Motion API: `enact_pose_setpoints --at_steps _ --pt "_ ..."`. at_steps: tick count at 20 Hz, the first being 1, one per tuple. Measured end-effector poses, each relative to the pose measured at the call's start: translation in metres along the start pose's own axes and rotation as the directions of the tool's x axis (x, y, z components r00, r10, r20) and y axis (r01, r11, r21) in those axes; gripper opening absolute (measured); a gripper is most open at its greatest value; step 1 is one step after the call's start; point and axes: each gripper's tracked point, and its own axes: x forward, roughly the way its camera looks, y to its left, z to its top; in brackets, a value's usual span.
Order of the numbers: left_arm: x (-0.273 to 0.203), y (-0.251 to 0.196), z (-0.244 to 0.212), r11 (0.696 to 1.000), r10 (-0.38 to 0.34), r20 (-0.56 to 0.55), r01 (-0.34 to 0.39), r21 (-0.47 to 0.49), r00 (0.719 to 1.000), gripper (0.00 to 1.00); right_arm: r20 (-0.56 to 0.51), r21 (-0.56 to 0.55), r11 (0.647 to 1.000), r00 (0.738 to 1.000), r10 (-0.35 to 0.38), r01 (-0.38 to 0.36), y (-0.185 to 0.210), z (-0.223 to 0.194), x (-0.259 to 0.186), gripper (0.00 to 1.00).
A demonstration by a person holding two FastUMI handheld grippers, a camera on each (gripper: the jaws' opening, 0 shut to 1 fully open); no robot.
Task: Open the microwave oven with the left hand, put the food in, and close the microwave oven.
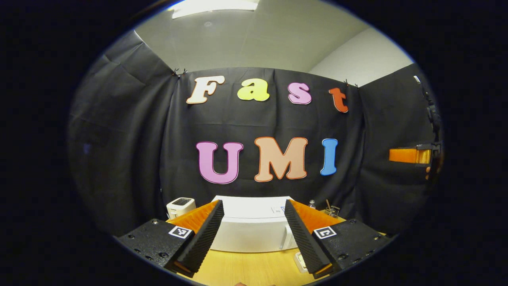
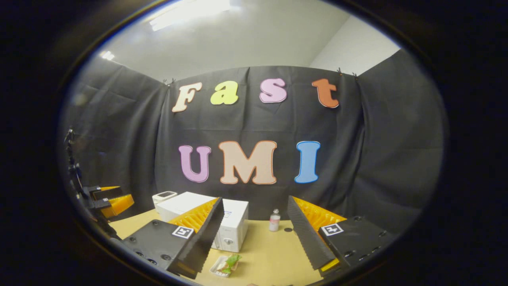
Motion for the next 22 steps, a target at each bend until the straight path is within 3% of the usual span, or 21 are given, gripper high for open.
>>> enact_pose_setpoints --at_steps 8,9,10,14,21,22 --pt "0.001 -0.008 -0.044 0.998 0.002 0.008 -0.002 0.059 1.0 0.96 0.015 -0.008 1.0 1.0 -0.004 0.004 0.0 -0.005 0.002 0.93" --pt "0.004 -0.01 -0.054 0.998 0.002 0.002 -0.002 0.062 1.0 0.93 0.011 -0.006 1.0 1.0 0.0 0.0 0.001 -0.007 0.004 1.0" --pt "0.007 -0.013 -0.066 0.998 0.0 -0.009 0.001 0.066 1.0 0.95 0.01 0.0 1.0 1.0 0.002 -0.002 0.002 -0.009 0.006 0.94" --pt "0.026 -0.038 -0.115 0.998 -0.051 -0.061 0.054 0.041 0.997 0.95 -0.003 0.018 1.0 1.0 -0.003 0.003 -0.003 -0.015 0.012 0.93" --pt "0.072 -0.067 -0.191 0.994 -0.082 -0.104 0.089 0.062 0.991 0.95 -0.026 0.006 1.0 1.0 0.008 -0.007 -0.006 -0.029 0.011 0.93" --pt "0.077 -0.071 -0.205 0.993 -0.084 -0.126 0.094 0.068 0.988 0.95 -0.026 0.005 1.0 1.0 0.006 -0.006 -0.007 -0.03 0.011 1.0"
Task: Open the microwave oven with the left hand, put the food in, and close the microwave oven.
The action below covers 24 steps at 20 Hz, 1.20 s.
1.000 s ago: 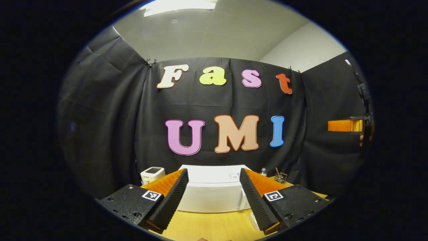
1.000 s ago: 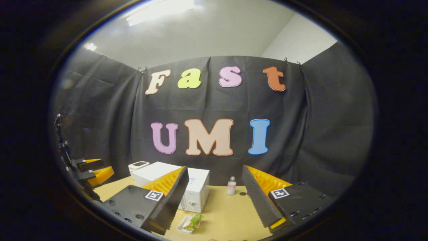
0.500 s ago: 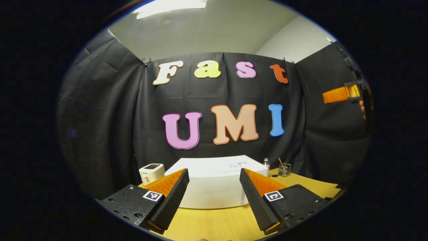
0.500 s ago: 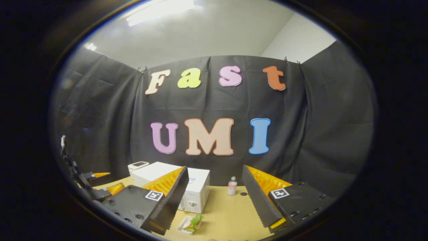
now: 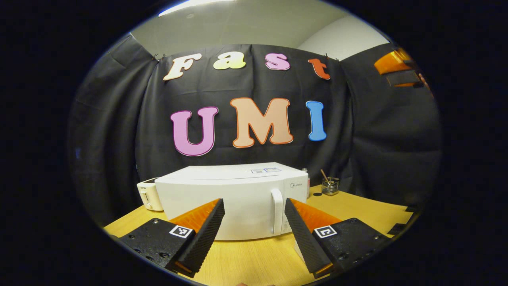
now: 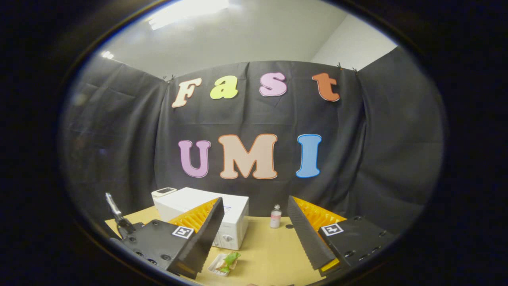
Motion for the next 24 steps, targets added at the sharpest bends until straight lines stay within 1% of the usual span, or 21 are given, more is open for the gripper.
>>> enact_pose_setpoints --at_steps 4,7,8,11,14,18,19,20,21,22,23,24 --pt "0.034 -0.021 -0.049 0.999 -0.042 -0.065 0.04 -0.032 0.997 0.95 0.011 0.008 1.0 1.0 -0.002 0.002 -0.004 0.001 -0.003 1.0" --pt "0.06 -0.026 -0.084 0.997 -0.054 -0.133 0.046 -0.064 0.99 0.93 0.018 -0.005 1.0 1.0 -0.01 0.01 -0.008 0.002 -0.007 1.0" --pt "0.067 -0.027 -0.091 0.995 -0.059 -0.145 0.047 -0.083 0.988 0.93 0.017 -0.014 1.0 1.0 -0.014 0.014 -0.009 0.0 -0.007 0.93" --pt "0.085 -0.028 -0.105 0.993 -0.062 -0.166 0.045 -0.106 0.984 0.92 0.007 -0.035 0.999 1.0 -0.026 0.026 -0.012 -0.004 -0.005 0.93" --pt "0.098 -0.029 -0.12 0.994 -0.041 -0.205 0.02 -0.107 0.978 0.91 -0.009 -0.041 0.999 1.0 -0.02 0.02 -0.011 -0.01 -0.005 0.93" --pt "0.112 -0.034 -0.13 0.995 -0.029 -0.223 0.006 -0.104 0.974 0.92 -0.034 -0.031 1.0 0.999 -0.007 0.006 -0.011 -0.017 -0.003 0.94" --pt "0.115 -0.033 -0.134 0.995 -0.019 -0.234 -0.004 -0.096 0.972 0.9 -0.041 -0.027 1.0 0.999 -0.003 0.002 -0.012 -0.019 -0.003 0.94" --pt "0.118 -0.033 -0.136 0.995 -0.023 -0.238 0.001 -0.095 0.971 0.87 -0.043 -0.024 1.0 0.999 0.001 -0.002 -0.011 -0.019 -0.003 1.0" --pt "0.119 -0.036 -0.137 0.995 -0.028 -0.234 0.005 -0.099 0.972 0.81 -0.042 -0.019 1.0 0.999 -0.003 0.002 -0.014 -0.019 -0.002 0.94" --pt "0.121 -0.036 -0.136 0.995 -0.026 -0.23 0.004 -0.099 0.973 0.8 -0.045 -0.016 1.0 0.999 -0.01 0.01 -0.017 -0.024 -0.001 1.0" --pt "0.123 -0.036 -0.136 0.996 -0.02 -0.226 -0.001 -0.093 0.974 0.73 -0.049 -0.014 1.0 0.999 -0.015 0.014 -0.02 -0.026 0.0 0.93" --pt "0.125 -0.037 -0.135 0.996 -0.018 -0.223 -0.002 -0.09 0.975 0.74 -0.051 -0.01 1.0 0.998 -0.022 0.022 -0.025 -0.026 -0.001 1.0"
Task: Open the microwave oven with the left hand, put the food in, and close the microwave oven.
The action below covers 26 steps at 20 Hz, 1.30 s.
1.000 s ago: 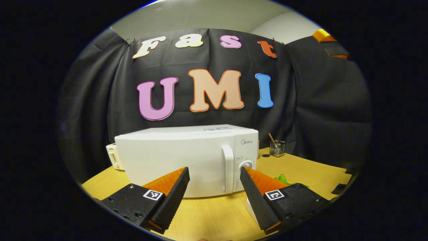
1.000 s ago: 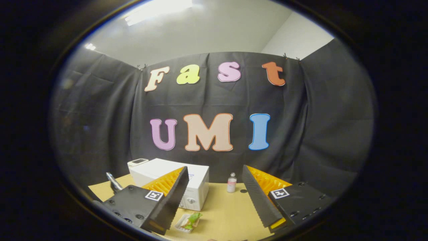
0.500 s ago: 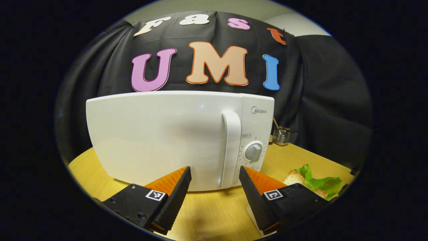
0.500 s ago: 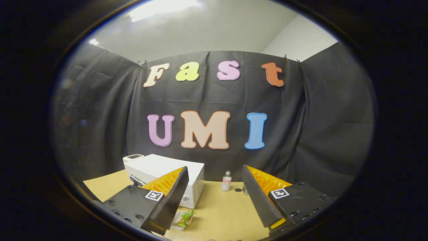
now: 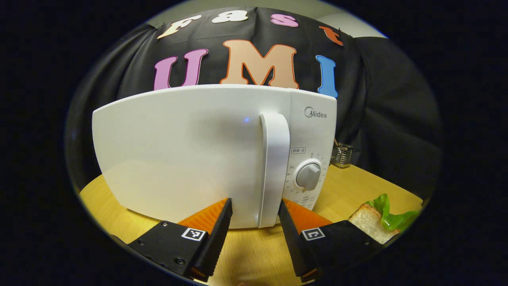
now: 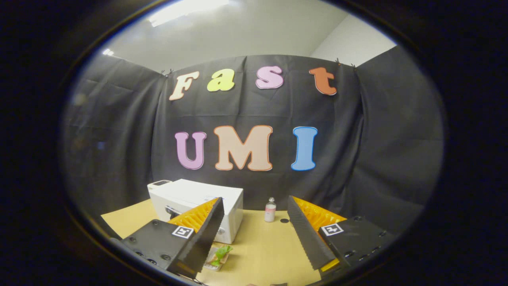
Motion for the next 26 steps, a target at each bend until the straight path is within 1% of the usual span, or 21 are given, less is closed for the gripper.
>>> enact_pose_setpoints --at_steps 2,3,5,8,9,10,11,14,15,17,20,22,24,26 --pt "0.003 -0.002 -0.001 1.0 0.007 -0.008 -0.007 -0.008 1.0 0.73 -0.005 0.026 1.0 1.0 -0.007 0.007 -0.009 -0.005 0.002 1.0" --pt "0.004 -0.005 -0.003 1.0 0.005 -0.015 -0.005 -0.005 1.0 0.72 -0.01 0.041 0.999 1.0 -0.005 0.005 -0.012 -0.006 0.003 0.94" --pt "0.004 -0.006 -0.004 1.0 0.009 -0.023 -0.009 0.005 1.0 0.72 -0.024 0.059 0.998 1.0 -0.008 0.009 -0.019 -0.011 0.007 0.94" --pt "0.008 -0.015 -0.002 1.0 -0.018 -0.015 0.018 -0.003 1.0 0.72 -0.021 0.065 0.998 1.0 -0.021 0.022 -0.028 -0.013 0.008 0.93" --pt "0.009 -0.014 -0.005 1.0 -0.012 -0.03 0.012 -0.014 0.999 0.57 -0.02 0.07 0.997 1.0 -0.023 0.024 -0.03 -0.013 0.006 0.93" --pt "0.011 -0.014 -0.007 1.0 0.012 -0.04 -0.013 -0.022 0.999 0.43 -0.022 0.074 0.997 0.999 -0.023 0.025 -0.032 -0.015 0.004 0.93" --pt "0.012 -0.013 -0.005 1.0 0.013 -0.031 -0.014 -0.027 0.999 0.29 -0.025 0.077 0.997 0.999 -0.025 0.027 -0.034 -0.016 0.004 0.93" --pt "0.008 -0.013 -0.004 0.999 0.01 -0.025 -0.011 -0.041 1.0 0.27 -0.028 0.076 0.996 0.999 -0.036 0.038 -0.041 -0.021 0.003 0.93" --pt "0.009 -0.013 -0.004 0.999 0.009 -0.024 -0.01 -0.038 1.0 0.23 -0.028 0.077 0.996 0.999 -0.037 0.039 -0.042 -0.022 0.003 0.93" --pt "0.009 -0.014 -0.008 0.999 0.011 -0.039 -0.012 -0.033 0.999 0.23 -0.026 0.081 0.996 0.999 -0.039 0.041 -0.043 -0.024 0.004 0.93" --pt "0.007 -0.014 -0.006 1.0 -0.005 -0.014 0.005 -0.024 1.0 0.18 -0.026 0.08 0.996 0.999 -0.033 0.035 -0.04 -0.028 0.006 0.93" --pt "0.008 -0.014 -0.006 1.0 0.006 -0.008 -0.007 -0.027 1.0 0.16 -0.031 0.074 0.996 0.999 -0.037 0.039 -0.041 -0.032 0.009 0.93" --pt "0.008 -0.013 -0.006 0.999 0.026 -0.008 -0.026 -0.03 1.0 0.16 -0.039 0.071 0.997 0.999 -0.037 0.039 -0.039 -0.037 0.012 0.94" --pt "0.006 -0.013 -0.006 0.999 0.03 -0.005 -0.03 -0.039 1.0 0.16 -0.044 0.075 0.997 0.999 -0.032 0.035 -0.038 -0.04 0.014 0.94"
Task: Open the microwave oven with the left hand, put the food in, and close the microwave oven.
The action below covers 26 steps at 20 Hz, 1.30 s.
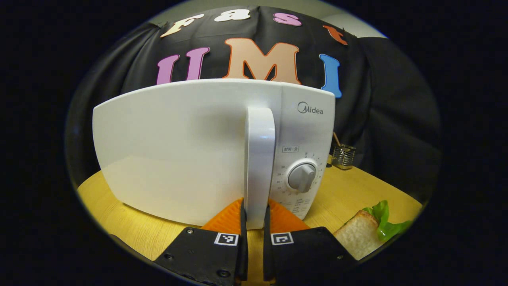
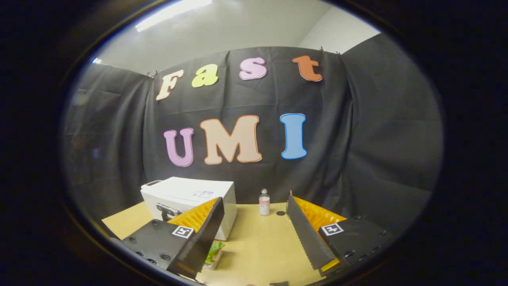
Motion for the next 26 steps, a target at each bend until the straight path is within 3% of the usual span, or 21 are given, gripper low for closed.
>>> enact_pose_setpoints --at_steps 11,12,13,14,15,16,17,18,19,20,26 --pt "0.0 -0.001 -0.001 0.999 -0.01 0.009 0.011 -0.036 1.0 0.13 -0.046 0.014 1.0 0.999 0.001 -0.001 -0.006 -0.036 0.021 0.94" --pt "-0.001 -0.001 -0.001 0.999 -0.012 0.007 0.013 -0.036 1.0 0.13 -0.05 0.005 1.0 0.999 0.0 0.0 -0.006 -0.041 0.024 1.0" --pt "-0.01 -0.001 -0.009 0.999 -0.011 -0.029 0.01 -0.039 1.0 0.13 -0.059 -0.002 1.0 0.998 0.001 -0.001 -0.006 -0.045 0.026 1.0" --pt "-0.028 0.0 -0.009 0.999 -0.016 -0.032 0.015 -0.035 0.999 0.13 -0.07 -0.005 1.0 0.998 0.008 -0.008 -0.003 -0.051 0.028 0.94" --pt "-0.038 0.001 -0.006 0.999 -0.038 0.0 0.038 -0.03 0.999 0.13 -0.076 -0.002 1.0 0.997 0.015 -0.015 -0.001 -0.054 0.03 0.94" --pt "-0.052 0.001 -0.011 0.997 -0.062 -0.009 0.062 -0.045 0.998 0.13 -0.074 0.001 1.0 0.997 0.02 -0.02 0.002 -0.054 0.034 1.0" --pt "-0.066 0.004 -0.015 0.995 -0.087 -0.002 0.087 -0.05 0.996 0.13 -0.07 0.005 1.0 0.997 0.025 -0.025 0.006 -0.053 0.038 0.94" --pt "-0.077 0.006 -0.015 0.993 -0.103 0.01 0.103 -0.054 0.995 0.13 -0.067 0.014 0.999 0.997 0.035 -0.035 0.012 -0.055 0.04 0.94" --pt "-0.089 0.008 -0.02 0.992 -0.116 -0.006 0.116 -0.043 0.993 0.12 -0.069 0.023 0.998 0.996 0.054 -0.052 0.022 -0.056 0.043 1.0" --pt "-0.099 0.012 -0.022 0.992 -0.126 -0.008 0.126 -0.033 0.992 0.13 -0.072 0.033 0.997 0.995 0.071 -0.068 0.03 -0.059 0.043 0.94" --pt "-0.146 0.031 -0.03 0.988 -0.155 0.005 0.155 -0.012 0.988 0.13 -0.088 0.028 0.993 0.989 0.117 -0.115 0.063 -0.069 0.044 0.94"
